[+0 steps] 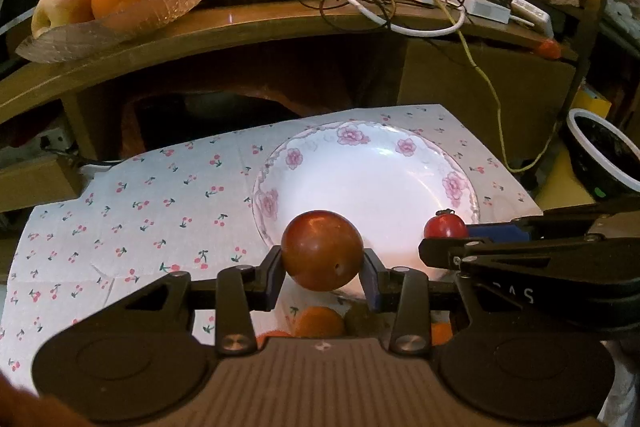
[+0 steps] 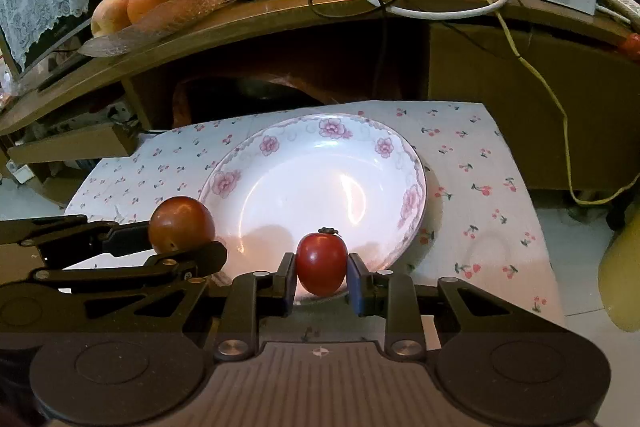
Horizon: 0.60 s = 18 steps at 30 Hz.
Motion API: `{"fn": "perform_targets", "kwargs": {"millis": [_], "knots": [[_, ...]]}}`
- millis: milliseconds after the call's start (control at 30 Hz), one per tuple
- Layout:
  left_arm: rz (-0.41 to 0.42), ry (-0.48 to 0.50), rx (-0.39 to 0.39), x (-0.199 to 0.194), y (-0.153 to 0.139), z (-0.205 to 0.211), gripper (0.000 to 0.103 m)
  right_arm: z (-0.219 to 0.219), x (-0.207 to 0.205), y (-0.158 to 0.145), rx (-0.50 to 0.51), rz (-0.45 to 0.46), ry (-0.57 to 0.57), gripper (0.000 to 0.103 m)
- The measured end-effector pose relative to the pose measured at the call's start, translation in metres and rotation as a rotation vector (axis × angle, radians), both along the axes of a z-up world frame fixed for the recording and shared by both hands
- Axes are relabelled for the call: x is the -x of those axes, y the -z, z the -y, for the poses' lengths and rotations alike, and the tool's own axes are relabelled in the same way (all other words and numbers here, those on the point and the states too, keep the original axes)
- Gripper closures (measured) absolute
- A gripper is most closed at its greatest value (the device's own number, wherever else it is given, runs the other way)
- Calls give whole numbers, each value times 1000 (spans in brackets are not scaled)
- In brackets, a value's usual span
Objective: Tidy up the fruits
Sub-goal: 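Carry both tomatoes onto the white plate and open both tools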
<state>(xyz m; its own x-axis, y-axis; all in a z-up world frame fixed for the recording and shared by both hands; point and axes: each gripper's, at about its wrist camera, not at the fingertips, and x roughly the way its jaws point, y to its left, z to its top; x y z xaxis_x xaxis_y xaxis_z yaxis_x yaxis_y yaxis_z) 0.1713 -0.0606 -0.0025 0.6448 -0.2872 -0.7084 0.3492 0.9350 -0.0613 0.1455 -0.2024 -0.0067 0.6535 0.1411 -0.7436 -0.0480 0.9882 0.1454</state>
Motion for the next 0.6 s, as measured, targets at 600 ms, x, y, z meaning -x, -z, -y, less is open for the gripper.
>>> {"fn": "perform_targets", "kwargs": {"millis": [600], "knots": [[-33,8,19,-11,7,-3,56,2,-12,5,13,-4,-11,68]]}}
